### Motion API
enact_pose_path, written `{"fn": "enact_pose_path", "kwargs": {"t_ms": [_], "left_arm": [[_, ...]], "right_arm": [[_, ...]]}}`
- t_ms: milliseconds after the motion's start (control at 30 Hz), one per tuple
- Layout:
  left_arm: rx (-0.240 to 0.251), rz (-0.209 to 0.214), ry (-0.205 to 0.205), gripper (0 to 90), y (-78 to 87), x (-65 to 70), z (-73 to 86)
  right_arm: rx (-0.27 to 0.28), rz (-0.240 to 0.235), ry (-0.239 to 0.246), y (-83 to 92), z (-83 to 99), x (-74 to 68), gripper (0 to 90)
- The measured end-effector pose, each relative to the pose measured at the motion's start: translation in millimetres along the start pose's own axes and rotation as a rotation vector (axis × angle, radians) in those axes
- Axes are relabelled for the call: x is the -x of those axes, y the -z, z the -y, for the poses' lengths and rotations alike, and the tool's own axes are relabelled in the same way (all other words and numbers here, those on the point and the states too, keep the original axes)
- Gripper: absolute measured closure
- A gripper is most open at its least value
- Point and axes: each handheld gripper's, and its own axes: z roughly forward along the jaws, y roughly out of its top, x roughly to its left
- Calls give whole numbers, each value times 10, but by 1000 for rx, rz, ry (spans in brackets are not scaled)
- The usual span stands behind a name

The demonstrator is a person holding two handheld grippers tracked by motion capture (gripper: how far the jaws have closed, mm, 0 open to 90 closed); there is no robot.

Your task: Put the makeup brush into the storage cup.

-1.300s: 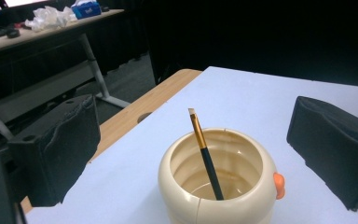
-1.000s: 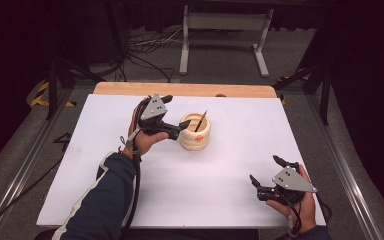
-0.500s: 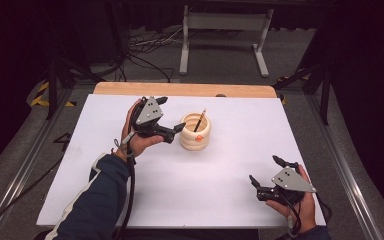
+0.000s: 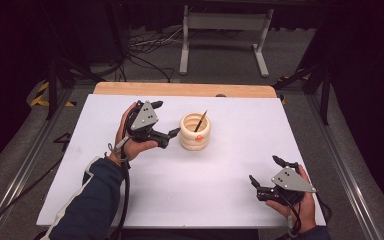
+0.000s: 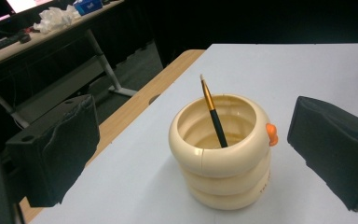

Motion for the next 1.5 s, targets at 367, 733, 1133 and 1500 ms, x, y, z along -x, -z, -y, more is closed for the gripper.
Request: {"fn": "enact_pose_path", "kwargs": {"t_ms": [367, 733, 1133, 1500], "left_arm": [[-2, 7, -17, 32, 108, 30, 78], [17, -2, -26, 33, 247, 56, 137], [23, 3, -41, 30, 363, 123, 188], [17, 16, -55, 30, 446, 225, 233]], "right_arm": [[-1, 0, 0, 0, -1, -2, 85], [-1, -1, 1, 1, 0, -3, 85], [-2, -1, 3, 1, 4, 1, 85], [-2, -4, 4, 8, 2, 1, 85]]}}
